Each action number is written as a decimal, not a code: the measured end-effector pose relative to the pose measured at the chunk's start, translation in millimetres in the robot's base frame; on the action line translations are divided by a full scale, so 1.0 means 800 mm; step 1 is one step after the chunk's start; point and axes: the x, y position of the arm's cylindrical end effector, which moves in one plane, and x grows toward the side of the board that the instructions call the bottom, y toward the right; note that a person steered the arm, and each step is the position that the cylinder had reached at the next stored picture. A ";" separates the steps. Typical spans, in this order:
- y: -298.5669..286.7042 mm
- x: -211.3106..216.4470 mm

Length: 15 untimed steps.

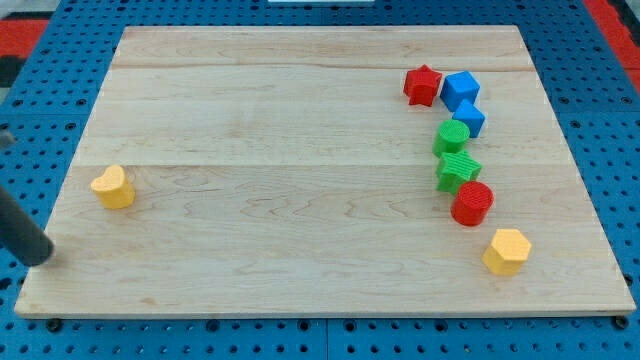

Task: Move yellow heart up towards top center

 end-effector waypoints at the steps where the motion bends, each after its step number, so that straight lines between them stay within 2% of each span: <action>1: 0.009 -0.033; 5: 0.116 -0.158; 6: 0.100 -0.146; 7: 0.073 -0.107; 8: 0.099 -0.108; 10: 0.199 -0.179; 11: 0.215 -0.200; 14: 0.197 -0.202; 15: 0.263 -0.231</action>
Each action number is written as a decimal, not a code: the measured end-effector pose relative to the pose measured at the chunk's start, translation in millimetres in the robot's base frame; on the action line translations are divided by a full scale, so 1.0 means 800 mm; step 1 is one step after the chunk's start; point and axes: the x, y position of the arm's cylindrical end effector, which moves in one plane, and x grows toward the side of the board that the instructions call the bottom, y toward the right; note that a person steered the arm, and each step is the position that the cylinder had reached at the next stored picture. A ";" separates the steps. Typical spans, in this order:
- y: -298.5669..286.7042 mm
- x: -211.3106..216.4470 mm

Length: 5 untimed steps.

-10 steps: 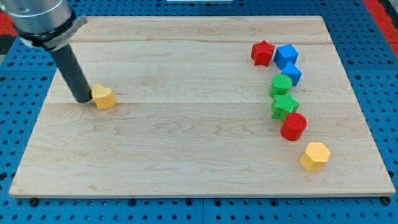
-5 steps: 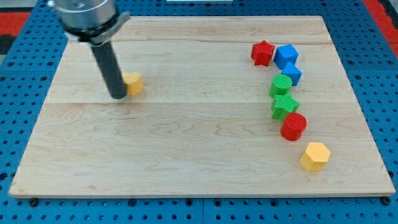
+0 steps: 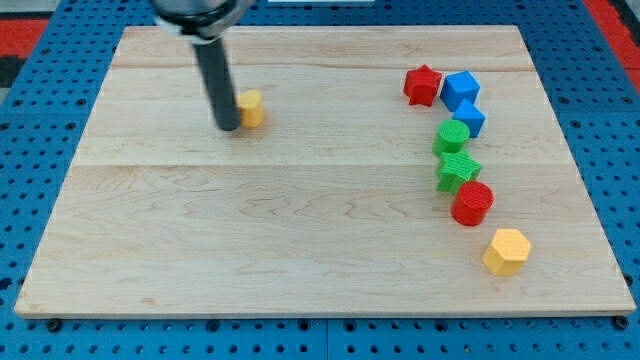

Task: Move yellow heart up towards top center

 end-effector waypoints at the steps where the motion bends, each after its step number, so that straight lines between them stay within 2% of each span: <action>1: 0.078 -0.029; 2: 0.107 -0.041; 3: 0.098 -0.032; 5: 0.015 -0.018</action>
